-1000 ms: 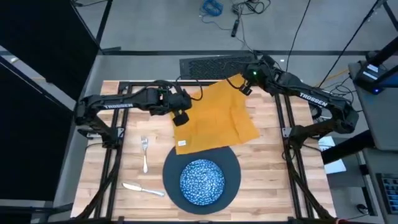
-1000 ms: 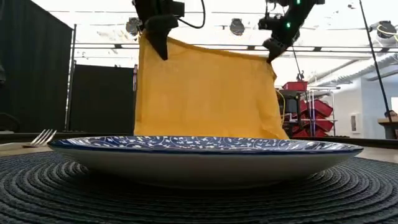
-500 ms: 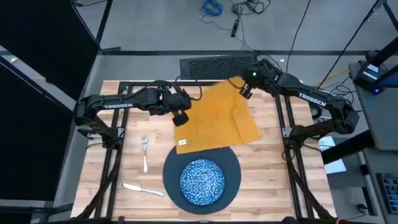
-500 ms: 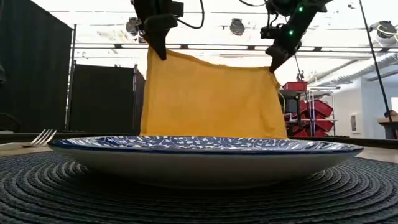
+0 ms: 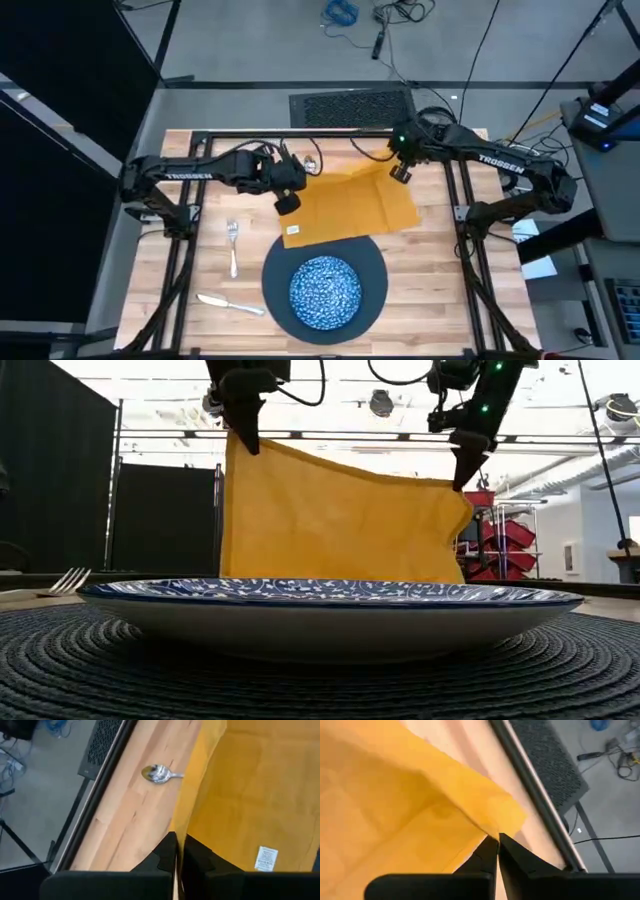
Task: Set table place
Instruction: Fold the yellow table napkin
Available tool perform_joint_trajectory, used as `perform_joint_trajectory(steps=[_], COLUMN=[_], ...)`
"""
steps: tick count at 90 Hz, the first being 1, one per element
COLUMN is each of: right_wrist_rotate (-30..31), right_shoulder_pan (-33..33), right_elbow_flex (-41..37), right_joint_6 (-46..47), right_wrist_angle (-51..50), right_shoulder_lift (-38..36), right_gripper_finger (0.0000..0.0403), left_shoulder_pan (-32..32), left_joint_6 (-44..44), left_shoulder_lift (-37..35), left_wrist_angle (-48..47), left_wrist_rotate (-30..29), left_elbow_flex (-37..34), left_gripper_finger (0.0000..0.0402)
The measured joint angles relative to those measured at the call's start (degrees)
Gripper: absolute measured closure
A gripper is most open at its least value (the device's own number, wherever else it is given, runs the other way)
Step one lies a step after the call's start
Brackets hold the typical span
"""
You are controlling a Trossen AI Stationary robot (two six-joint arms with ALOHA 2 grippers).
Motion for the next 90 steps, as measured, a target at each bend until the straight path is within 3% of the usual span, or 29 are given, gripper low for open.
perform_joint_trajectory(steps=[33,46,59,90], right_wrist_rotate=[0.35,4.96,-0.27,-1.74], right_shoulder_pan=[5.08,5.1,5.75,11.18], right_elbow_flex=[0.0,0.0,0.02,-3.18], right_joint_6=[5.07,6.8,8.64,13.51], right_wrist_angle=[-8.12,-10.23,-11.99,-14.82], right_shoulder_lift=[0.0,-0.35,-0.59,-0.57], right_gripper_finger=[0.0403,0.0403,0.0403,0.0403], left_shoulder_pan=[-3.65,-3.33,-3.14,-4.49], left_joint_6=[-3.56,-1.98,-1.79,-3.04], left_shoulder_lift=[-0.02,-0.02,-0.02,-0.02], left_wrist_angle=[2.46,4.65,5.24,5.09], left_wrist_rotate=[0.21,-0.43,0.31,0.94], left_elbow_flex=[-9.66,-9.82,-9.82,-9.82], left_gripper_finger=[0.0402,0.0402,0.0402,0.0402])
